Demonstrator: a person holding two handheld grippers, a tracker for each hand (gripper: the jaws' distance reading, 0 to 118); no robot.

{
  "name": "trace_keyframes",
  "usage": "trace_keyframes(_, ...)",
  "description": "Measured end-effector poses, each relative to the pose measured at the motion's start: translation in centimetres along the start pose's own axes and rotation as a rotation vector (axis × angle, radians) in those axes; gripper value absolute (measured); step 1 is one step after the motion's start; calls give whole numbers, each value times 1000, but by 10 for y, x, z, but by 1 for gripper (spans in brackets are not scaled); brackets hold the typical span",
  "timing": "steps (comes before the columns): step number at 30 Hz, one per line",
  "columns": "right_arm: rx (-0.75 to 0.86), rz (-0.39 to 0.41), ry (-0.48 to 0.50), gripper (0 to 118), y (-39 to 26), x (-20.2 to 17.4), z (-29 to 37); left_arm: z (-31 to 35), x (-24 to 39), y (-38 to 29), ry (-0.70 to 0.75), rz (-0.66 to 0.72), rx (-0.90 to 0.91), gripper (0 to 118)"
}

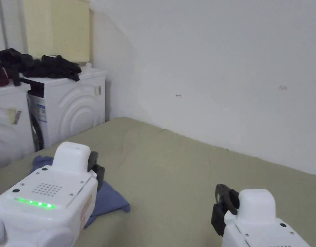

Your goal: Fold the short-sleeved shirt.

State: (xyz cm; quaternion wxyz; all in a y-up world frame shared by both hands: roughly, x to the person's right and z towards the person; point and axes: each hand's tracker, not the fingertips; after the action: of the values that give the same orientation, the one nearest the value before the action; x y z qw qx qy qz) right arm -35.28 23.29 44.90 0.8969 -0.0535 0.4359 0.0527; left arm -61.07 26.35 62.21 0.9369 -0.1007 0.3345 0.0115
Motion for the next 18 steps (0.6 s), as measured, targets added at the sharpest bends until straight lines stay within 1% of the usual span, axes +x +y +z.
trace_keyframes(2,-22,20,15,0,-9,-6,-10,-36,-29,-5,7,36,-154,0)
trace_keyframes(3,-32,27,20,0,-13,-9,-14,-65,-46,-11,5,46,-257,0)
trace_keyframes(4,-47,34,25,0,-18,-12,-19,-100,-62,-21,-6,60,-398,0)
trace_keyframes(6,-86,33,36,0,-29,-10,-32,-154,-82,-48,-21,115,-578,0)
trace_keyframes(7,-99,35,36,0,-34,-9,-38,-185,-90,-70,-10,103,-654,0)
trace_keyframes(8,-109,39,31,0,-40,-10,-42,-210,-97,-89,-38,100,-744,0)
trace_keyframes(9,-124,42,27,0,-46,-9,-50,-233,-102,-110,-31,104,-831,0)
trace_keyframes(11,-154,43,21,0,-54,-6,-62,-263,-105,-141,-13,105,-903,0)
trace_keyframes(12,-169,44,14,0,-57,-4,-68,-274,-103,-150,2,103,-910,0)
trace_keyframes(14,-195,46,4,0,-63,0,-82,-306,-114,-169,-24,99,-916,0)
trace_keyframes(15,-203,47,1,0,-65,2,-88,-315,-115,-173,-24,108,-921,19)
trace_keyframes(16,-213,47,-1,0,-67,4,-92,-326,-117,-176,-15,116,-921,82)
trace_keyframes(17,-221,47,0,0,-69,6,-98,-332,-116,-181,-12,115,-921,118)
trace_keyframes(18,-225,46,0,0,-70,7,-103,-337,-116,-187,-22,112,-937,116)
